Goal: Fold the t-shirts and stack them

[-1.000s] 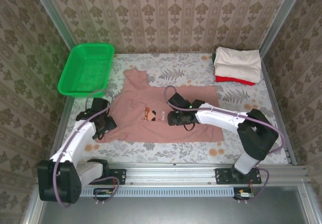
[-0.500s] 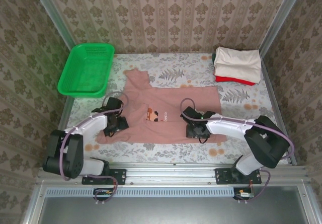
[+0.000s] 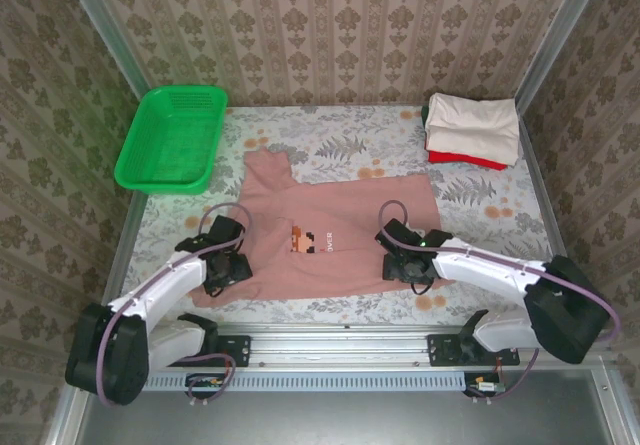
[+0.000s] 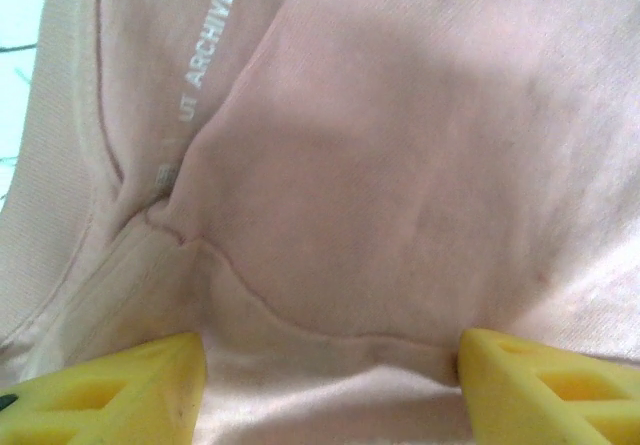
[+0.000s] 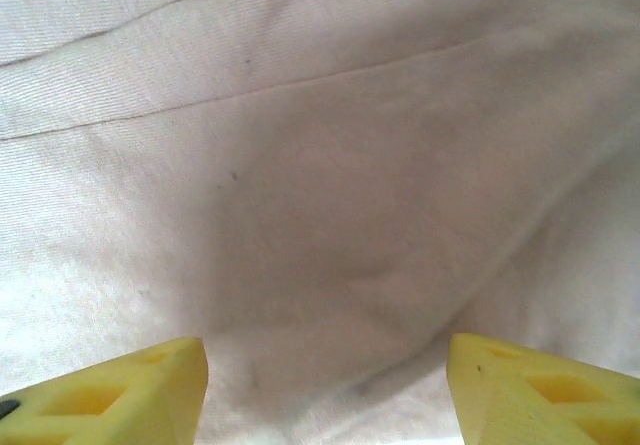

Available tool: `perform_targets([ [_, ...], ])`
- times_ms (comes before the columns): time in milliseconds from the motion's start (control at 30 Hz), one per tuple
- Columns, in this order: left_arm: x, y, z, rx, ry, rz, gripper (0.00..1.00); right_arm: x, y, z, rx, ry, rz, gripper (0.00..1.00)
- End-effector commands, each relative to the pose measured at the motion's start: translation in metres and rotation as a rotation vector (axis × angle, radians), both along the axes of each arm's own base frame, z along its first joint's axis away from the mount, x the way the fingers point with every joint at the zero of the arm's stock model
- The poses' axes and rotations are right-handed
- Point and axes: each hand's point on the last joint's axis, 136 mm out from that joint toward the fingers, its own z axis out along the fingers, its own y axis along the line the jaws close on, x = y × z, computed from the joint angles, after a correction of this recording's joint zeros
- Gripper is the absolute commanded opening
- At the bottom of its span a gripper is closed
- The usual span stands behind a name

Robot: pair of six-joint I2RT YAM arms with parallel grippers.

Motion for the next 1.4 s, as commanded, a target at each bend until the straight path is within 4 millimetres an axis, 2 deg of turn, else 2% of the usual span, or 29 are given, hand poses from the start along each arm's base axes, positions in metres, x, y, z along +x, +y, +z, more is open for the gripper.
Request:
perform_targets([
  [0, -0.011, 0.007, 0.004, 0.025, 0.028, 0.042, 0.7, -0.014, -0.021, 0.002, -0.034, 0.013, -0.044, 0.69],
  [100, 0.007, 0.007, 0.022, 0.047, -0.016, 0.022, 0.71, -0.014, -0.024, -0.008, 0.004, 0.023, -0.073, 0.7],
  [167, 0.026, 0.003, 0.036, 0.05, -0.059, 0.0, 0.73, -0.016, -0.035, -0.021, -0.01, 0.059, -0.111, 0.74],
  [267, 0.06, -0.004, 0.059, 0.053, -0.125, -0.029, 0.75, -0.018, -0.036, -0.031, 0.017, 0.101, -0.155, 0.79],
  [400, 0.102, -0.009, 0.076, 0.037, -0.173, -0.046, 0.76, -0.027, -0.044, -0.024, 0.03, 0.108, -0.24, 0.99],
  [600, 0.153, -0.003, 0.088, -0.002, -0.241, -0.031, 0.77, -0.042, -0.047, -0.02, 0.11, 0.101, -0.329, 1.0],
  [667, 0.176, -0.005, 0.095, 0.003, -0.275, -0.051, 0.81, -0.041, -0.043, -0.003, 0.133, 0.071, -0.318, 1.0],
  [700, 0.189, -0.007, 0.099, 0.011, -0.281, -0.064, 0.84, -0.036, -0.04, 0.013, 0.146, 0.026, -0.297, 1.0],
  [767, 0.216, -0.015, 0.102, 0.016, -0.292, -0.092, 0.91, -0.021, -0.039, 0.05, 0.154, -0.068, -0.255, 1.0],
  [833, 0.245, -0.03, 0.104, -0.001, -0.298, -0.14, 0.98, 0.005, -0.038, 0.091, 0.154, -0.192, -0.199, 1.0],
  [900, 0.269, -0.039, 0.103, 0.024, -0.314, -0.168, 1.0, 0.033, -0.041, 0.115, 0.128, -0.251, -0.167, 1.0],
  [967, 0.292, -0.046, 0.099, 0.019, -0.313, -0.181, 0.96, 0.064, -0.045, 0.124, 0.09, -0.277, -0.156, 0.98],
  [1100, 0.327, -0.054, 0.079, 0.009, -0.281, -0.172, 0.77, 0.131, -0.051, 0.118, 0.054, -0.267, -0.147, 0.86],
  [1167, 0.34, -0.054, 0.071, 0.027, -0.27, -0.161, 0.73, 0.159, -0.055, 0.108, 0.02, -0.236, -0.146, 0.8],
  [1267, 0.355, -0.045, 0.06, 0.047, -0.258, -0.11, 0.68, 0.193, -0.061, 0.09, -0.013, -0.213, -0.146, 0.72],
  [1367, 0.364, -0.041, 0.048, 0.033, -0.239, -0.085, 0.61, 0.216, -0.07, 0.067, -0.031, -0.165, -0.152, 0.66],
])
